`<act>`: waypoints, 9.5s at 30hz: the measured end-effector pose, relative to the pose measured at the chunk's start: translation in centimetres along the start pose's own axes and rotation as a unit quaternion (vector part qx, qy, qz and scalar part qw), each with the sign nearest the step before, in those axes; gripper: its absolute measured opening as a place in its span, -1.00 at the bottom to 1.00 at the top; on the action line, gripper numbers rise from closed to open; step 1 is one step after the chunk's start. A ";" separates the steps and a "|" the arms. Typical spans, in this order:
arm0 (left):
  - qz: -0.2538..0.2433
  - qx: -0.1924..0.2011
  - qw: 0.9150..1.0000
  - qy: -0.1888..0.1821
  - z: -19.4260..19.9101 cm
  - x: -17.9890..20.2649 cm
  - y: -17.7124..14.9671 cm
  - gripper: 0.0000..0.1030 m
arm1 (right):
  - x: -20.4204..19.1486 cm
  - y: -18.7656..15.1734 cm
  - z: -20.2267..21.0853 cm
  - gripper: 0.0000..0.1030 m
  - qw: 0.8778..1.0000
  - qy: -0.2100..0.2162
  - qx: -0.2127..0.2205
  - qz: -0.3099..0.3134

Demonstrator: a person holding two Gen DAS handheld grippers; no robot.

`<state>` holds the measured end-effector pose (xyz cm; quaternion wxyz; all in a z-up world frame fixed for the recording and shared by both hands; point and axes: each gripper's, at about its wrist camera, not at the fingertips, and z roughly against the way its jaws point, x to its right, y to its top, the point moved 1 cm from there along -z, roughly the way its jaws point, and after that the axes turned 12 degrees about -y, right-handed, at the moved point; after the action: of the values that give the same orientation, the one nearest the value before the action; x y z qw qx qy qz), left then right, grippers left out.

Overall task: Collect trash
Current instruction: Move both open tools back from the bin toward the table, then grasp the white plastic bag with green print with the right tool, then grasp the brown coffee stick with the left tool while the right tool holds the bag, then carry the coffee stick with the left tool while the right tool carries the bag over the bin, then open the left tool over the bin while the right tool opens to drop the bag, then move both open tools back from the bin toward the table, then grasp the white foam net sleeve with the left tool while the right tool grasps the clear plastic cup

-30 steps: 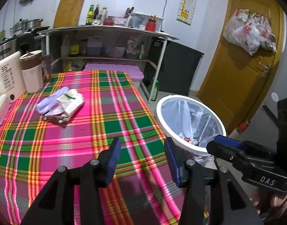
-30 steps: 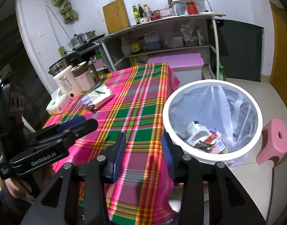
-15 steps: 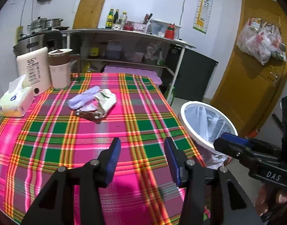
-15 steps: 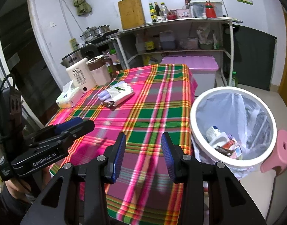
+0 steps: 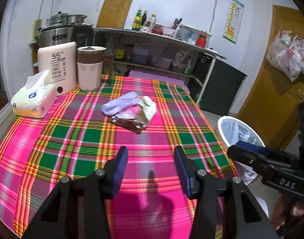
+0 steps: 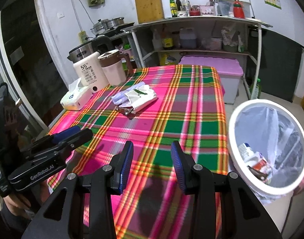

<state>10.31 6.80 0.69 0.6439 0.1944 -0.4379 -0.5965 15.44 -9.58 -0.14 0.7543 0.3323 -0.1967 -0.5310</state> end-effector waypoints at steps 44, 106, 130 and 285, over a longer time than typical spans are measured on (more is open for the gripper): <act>0.059 -0.007 0.998 0.007 -3.4 -9.0 2.5 -0.04 | -5.1 7.3 -14.5 -0.93 0.999 -0.034 -0.030 0.006; 0.080 -0.070 0.990 0.094 -10.6 -7.4 2.7 -0.45 | 4.1 5.0 -8.8 -0.74 0.998 0.000 0.000 -0.069; -0.018 -0.057 0.998 0.017 -5.7 2.4 0.9 -0.61 | 6.4 0.8 -0.9 -0.74 0.997 -0.028 0.022 -0.072; 0.017 -0.046 0.998 0.033 -4.0 -11.3 4.4 -0.27 | -8.7 7.5 -15.1 -0.22 0.996 0.027 -0.041 0.076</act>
<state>17.15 17.24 -1.82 0.6763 0.1764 -0.3921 -0.5981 27.20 4.63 -4.92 0.8103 0.2999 -0.1788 -0.4706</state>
